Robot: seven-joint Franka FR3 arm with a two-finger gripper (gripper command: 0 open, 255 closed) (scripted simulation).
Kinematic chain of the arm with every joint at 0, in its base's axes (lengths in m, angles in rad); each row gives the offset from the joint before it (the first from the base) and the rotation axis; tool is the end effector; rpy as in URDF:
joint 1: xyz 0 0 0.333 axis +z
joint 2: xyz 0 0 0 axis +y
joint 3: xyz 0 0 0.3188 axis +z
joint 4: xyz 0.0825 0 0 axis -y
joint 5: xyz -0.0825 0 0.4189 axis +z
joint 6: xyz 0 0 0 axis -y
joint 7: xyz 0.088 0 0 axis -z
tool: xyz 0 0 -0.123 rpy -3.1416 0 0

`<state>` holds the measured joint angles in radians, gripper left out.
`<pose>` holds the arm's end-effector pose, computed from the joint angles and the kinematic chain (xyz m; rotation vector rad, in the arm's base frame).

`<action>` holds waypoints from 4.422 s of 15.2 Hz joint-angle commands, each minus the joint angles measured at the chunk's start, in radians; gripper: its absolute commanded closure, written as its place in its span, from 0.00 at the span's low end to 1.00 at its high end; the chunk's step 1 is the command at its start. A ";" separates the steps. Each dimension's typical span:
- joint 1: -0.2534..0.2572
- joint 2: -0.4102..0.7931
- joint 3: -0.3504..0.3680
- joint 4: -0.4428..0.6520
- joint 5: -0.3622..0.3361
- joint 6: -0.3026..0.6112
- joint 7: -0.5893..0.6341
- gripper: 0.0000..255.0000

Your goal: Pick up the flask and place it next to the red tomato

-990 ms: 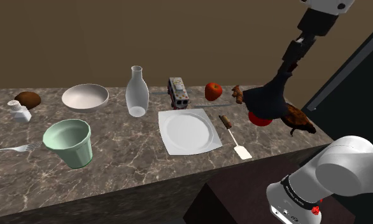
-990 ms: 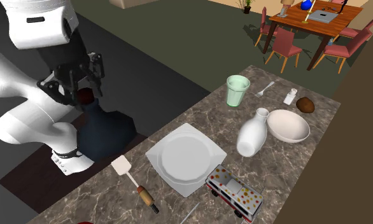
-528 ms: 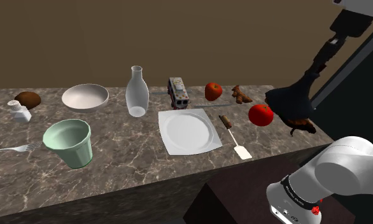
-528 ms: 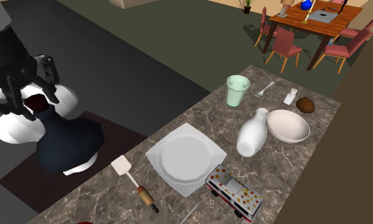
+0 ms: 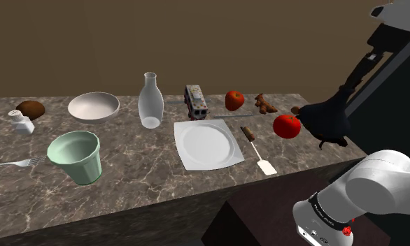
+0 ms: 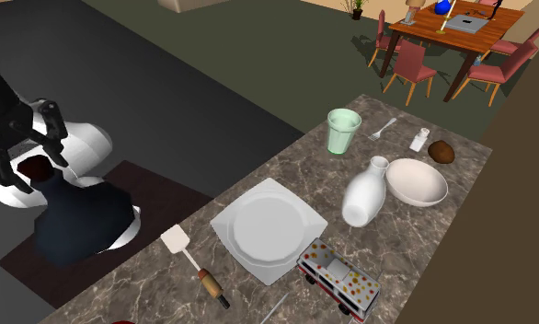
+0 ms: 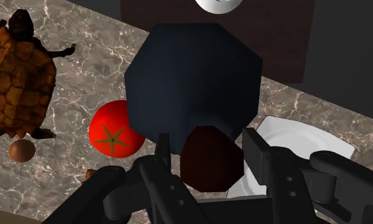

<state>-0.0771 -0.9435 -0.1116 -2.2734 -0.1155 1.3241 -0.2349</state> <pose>0.2564 -0.0815 0.6409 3.1203 0.1012 -0.0217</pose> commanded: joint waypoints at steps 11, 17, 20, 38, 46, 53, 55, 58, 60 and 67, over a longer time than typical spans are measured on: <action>-0.007 -0.078 -0.012 -0.203 -0.013 0.127 0.006 1.00; -0.011 -0.109 -0.020 -0.299 -0.021 0.191 0.010 1.00; -0.013 -0.123 -0.025 -0.346 -0.026 0.224 0.011 1.00; -0.034 -0.165 -0.060 -0.604 -0.063 0.440 0.018 1.00; -0.042 -0.160 -0.073 -0.673 -0.078 0.514 0.020 1.00; -0.042 -0.160 -0.073 -0.674 -0.078 0.514 0.020 0.00; -0.042 -0.160 -0.073 -0.674 -0.078 0.514 0.020 0.00; -0.037 -0.163 -0.066 -0.641 -0.070 0.479 0.020 0.00; -0.029 -0.163 -0.053 -0.575 -0.056 0.412 0.020 0.00; -0.025 -0.161 -0.049 -0.547 -0.051 0.387 0.020 0.00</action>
<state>-0.1023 -1.1050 -0.1602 -2.8214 -0.1668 1.7120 -0.2148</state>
